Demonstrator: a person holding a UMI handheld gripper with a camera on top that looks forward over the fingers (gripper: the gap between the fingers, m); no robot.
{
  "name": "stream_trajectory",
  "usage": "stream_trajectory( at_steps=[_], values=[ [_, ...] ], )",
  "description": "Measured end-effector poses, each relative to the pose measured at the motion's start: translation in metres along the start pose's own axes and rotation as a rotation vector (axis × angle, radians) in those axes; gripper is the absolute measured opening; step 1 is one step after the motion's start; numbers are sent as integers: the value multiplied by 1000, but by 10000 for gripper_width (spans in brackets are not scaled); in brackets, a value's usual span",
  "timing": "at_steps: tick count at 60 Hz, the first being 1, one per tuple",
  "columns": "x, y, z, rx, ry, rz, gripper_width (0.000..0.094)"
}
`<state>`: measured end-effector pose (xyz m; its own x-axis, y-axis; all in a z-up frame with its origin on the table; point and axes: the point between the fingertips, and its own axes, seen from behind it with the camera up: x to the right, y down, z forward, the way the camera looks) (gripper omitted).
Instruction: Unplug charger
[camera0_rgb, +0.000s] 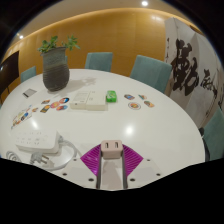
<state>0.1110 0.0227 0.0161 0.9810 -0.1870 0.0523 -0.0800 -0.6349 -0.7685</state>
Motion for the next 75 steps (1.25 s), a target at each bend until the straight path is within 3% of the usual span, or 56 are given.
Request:
stream_trajectory(
  at_steps=[6,12,16,18,21,34,49,75],
  values=[
    [7,11,2,-16,0,22,368],
    [12,7,-9,-1,6,25,593],
    [18,3,-25,12,21,16,818],
    [20,1,-34,24,30,14,887],
    [22,-3,-50,44,43,10,852],
    [7,-2,-155,114,44,-12,873],
    [-13,34,-267,122,75,-48,874],
    [-15,44,-322,176,95,-51,869]
  ],
)
